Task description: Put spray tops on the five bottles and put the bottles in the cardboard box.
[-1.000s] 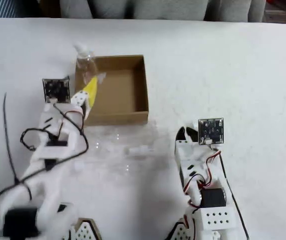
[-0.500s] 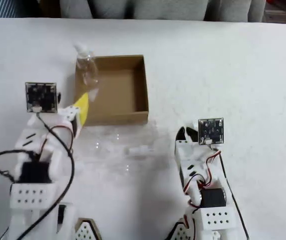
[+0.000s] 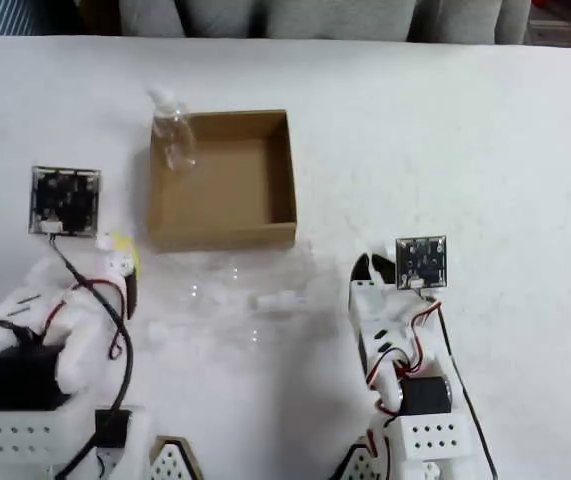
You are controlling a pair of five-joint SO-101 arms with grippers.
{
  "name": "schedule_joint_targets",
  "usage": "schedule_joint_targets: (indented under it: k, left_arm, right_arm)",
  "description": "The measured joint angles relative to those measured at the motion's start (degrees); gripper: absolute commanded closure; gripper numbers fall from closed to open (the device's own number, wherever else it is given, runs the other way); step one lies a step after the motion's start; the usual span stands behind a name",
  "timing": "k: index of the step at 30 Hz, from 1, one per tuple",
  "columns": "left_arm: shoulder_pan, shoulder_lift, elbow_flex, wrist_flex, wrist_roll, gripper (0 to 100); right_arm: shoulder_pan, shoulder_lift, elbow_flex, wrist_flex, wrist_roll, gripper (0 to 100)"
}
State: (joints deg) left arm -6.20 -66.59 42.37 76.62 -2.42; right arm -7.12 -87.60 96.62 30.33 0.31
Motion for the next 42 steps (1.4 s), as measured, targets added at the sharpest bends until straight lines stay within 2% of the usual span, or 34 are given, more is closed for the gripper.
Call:
schedule_joint_targets:
  k: [5,8,13,17,22,26,31,34,42]
  left_arm:
    - [0.53,15.74,-9.49,13.89,-11.87,98]
    - [3.43,26.73,-15.38,21.45,-23.3,98]
    - [11.87,40.79,-18.2,23.03,-39.74,98]
    - [19.08,44.04,-18.2,20.31,-41.76,98]
    - [26.46,48.79,-16.53,13.19,-42.2,98]
    - [29.36,56.53,-15.47,8.97,-42.37,98]
    - [28.75,64.0,-15.47,2.02,-43.43,98]
    - [26.73,64.53,-15.47,0.7,-46.07,98]
    - [16.53,65.05,-15.47,-1.67,-47.21,98]
  right_arm:
    - [0.0,0.0,0.0,0.0,0.0,98.4]
    - [0.0,0.0,0.0,0.0,0.0,98.4]
    - [0.0,0.0,0.0,0.0,0.0,98.4]
    - [0.0,0.0,0.0,0.0,0.0,98.4]
    - [0.0,0.0,0.0,0.0,0.0,98.4]
    - [0.0,0.0,0.0,0.0,0.0,98.4]
    - [0.0,0.0,0.0,0.0,0.0,98.4]
    - [0.0,0.0,0.0,0.0,0.0,98.4]
    - [0.0,0.0,0.0,0.0,0.0,98.4]
